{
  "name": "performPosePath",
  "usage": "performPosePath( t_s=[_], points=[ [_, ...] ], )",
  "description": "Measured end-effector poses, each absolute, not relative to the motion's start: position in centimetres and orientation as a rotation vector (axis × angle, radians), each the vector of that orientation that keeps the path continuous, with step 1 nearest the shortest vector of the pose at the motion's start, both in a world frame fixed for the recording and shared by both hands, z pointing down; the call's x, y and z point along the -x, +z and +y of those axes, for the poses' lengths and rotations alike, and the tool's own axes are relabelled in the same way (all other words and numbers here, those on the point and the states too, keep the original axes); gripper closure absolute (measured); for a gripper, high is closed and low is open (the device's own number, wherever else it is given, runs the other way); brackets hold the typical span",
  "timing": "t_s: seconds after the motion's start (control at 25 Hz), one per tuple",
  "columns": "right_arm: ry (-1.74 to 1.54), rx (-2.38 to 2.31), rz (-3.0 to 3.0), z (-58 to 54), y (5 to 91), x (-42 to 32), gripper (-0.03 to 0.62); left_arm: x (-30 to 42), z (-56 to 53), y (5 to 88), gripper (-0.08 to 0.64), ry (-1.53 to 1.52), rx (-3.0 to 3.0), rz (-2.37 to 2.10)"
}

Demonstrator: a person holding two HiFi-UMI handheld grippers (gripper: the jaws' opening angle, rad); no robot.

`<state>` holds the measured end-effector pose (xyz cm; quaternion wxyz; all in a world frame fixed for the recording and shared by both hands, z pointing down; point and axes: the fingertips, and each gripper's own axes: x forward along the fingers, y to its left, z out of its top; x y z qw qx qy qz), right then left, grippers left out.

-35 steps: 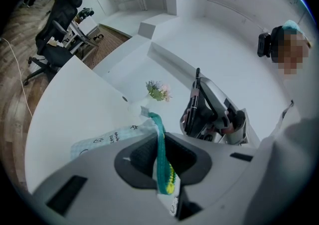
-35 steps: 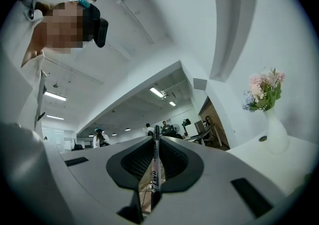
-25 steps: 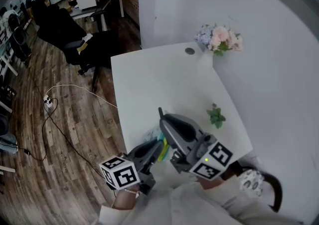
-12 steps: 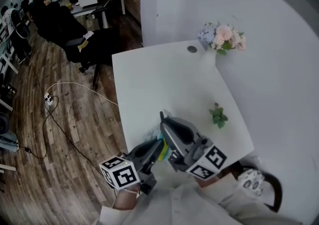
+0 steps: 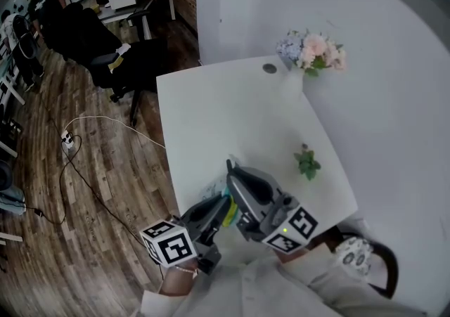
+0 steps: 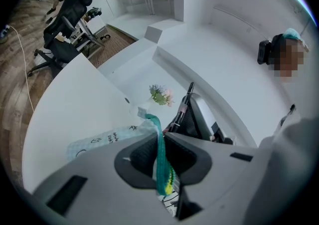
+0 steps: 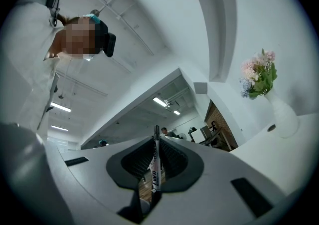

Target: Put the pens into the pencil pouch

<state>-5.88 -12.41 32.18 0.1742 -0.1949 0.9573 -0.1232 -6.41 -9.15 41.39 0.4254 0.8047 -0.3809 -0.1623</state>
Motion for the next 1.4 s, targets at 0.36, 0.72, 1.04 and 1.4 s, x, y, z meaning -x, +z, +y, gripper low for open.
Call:
performPosePath(
  t_s=[0.36, 0.72, 1.04, 1.4],
  points=[
    [-0.389, 0.529, 2.646, -12.8, 31.6, 5.9, 0.552, 6.7, -9.3, 41.1, 0.515, -0.455, -1.976, -0.950],
    [-0.341, 0.502, 2.679, -12.4, 31.8, 6.7, 0.552, 7.0, -9.3, 41.0, 0.515, -0.484, -1.958, -0.939],
    [-0.351, 0.539, 2.759, -12.3, 33.7, 6.1, 0.552, 7.2, -9.4, 41.0, 0.515, -0.485, -1.957, -0.938],
    [-0.341, 0.574, 2.764, -11.9, 34.0, 4.4, 0.552, 8.0, -9.7, 40.7, 0.515, -0.546, -1.932, -0.938]
  ],
)
